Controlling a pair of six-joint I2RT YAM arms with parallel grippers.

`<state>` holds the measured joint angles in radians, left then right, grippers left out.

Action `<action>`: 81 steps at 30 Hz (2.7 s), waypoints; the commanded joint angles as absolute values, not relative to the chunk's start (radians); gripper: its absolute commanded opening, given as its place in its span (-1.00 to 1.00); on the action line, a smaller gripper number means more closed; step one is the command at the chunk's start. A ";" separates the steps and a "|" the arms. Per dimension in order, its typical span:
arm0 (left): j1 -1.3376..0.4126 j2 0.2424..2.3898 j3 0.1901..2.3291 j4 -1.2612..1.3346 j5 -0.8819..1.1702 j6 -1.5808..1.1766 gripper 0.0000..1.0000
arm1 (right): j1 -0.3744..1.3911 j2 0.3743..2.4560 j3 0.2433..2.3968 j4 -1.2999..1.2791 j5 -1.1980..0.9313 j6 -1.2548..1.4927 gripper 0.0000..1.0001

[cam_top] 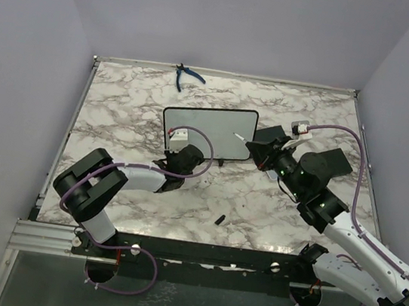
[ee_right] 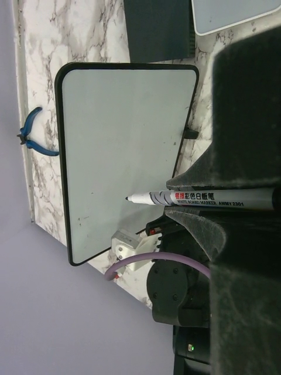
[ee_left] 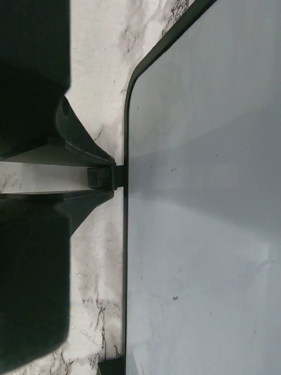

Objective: Write a sentence on the whiteboard
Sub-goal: Move the whiteboard to the center of the board, then hold the whiteboard on the whiteboard stand, then write a sentence on the whiteboard.

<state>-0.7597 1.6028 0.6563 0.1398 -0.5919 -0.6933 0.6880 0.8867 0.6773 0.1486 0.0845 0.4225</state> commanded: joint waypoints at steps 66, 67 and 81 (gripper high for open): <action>-0.120 1.295 0.989 -0.034 0.350 -0.412 0.05 | 0.931 1.687 1.208 0.406 0.148 0.273 -0.99; -0.121 1.297 0.988 -0.032 0.357 -0.414 0.04 | 0.932 1.689 1.209 0.408 0.152 0.272 -0.99; -0.125 1.298 0.973 -0.009 0.389 -0.422 -0.17 | 0.933 1.699 1.189 0.444 0.209 0.267 -0.99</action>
<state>-0.1200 1.2945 0.9848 -0.0410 0.3550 -0.4179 0.9241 1.6897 1.1774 0.4007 0.1726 0.2859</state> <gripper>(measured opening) 0.426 0.103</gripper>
